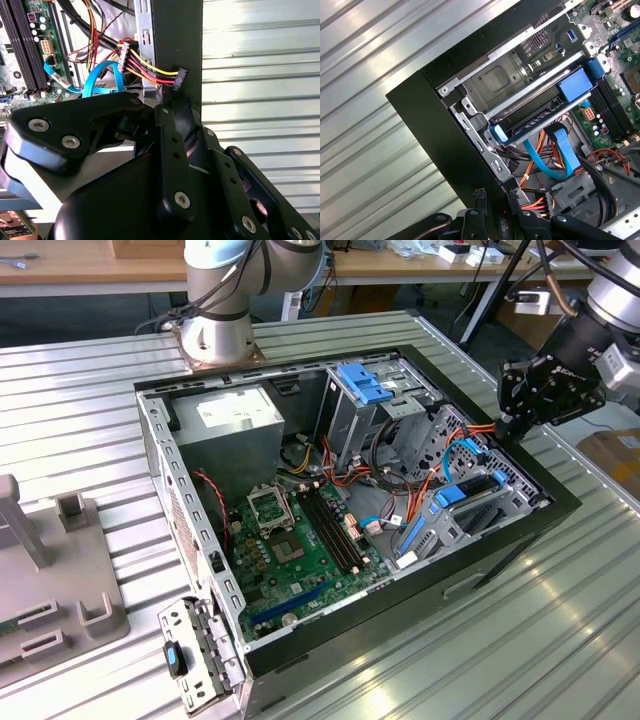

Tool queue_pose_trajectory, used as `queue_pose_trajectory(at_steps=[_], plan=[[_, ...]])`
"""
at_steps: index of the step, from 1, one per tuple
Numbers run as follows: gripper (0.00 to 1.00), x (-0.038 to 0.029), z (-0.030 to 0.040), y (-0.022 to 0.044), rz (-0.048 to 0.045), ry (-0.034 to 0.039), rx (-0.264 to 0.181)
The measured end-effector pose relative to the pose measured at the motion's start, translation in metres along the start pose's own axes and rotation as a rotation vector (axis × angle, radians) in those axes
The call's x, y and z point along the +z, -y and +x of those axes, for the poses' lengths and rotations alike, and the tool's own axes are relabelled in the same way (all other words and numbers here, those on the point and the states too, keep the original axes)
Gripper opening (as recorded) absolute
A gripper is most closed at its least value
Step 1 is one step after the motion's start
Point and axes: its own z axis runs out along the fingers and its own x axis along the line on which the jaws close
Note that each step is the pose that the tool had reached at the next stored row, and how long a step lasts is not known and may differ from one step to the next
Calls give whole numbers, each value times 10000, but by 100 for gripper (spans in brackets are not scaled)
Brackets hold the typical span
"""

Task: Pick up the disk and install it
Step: 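Insert the first disk wire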

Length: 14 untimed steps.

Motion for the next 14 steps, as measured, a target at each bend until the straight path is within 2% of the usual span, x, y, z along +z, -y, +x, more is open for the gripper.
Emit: queue_pose_trajectory(at_steps=[2, 4, 9, 10, 14], plan=[[29, -1, -19, -8, 6, -9, -98], [29, 4, -43, 23, 12, -10, -134], [27, 2, -42, 23, 9, -12, -139], [20, 2, -42, 23, 9, -12, -139], [16, 2, -42, 23, 7, -13, -141]])
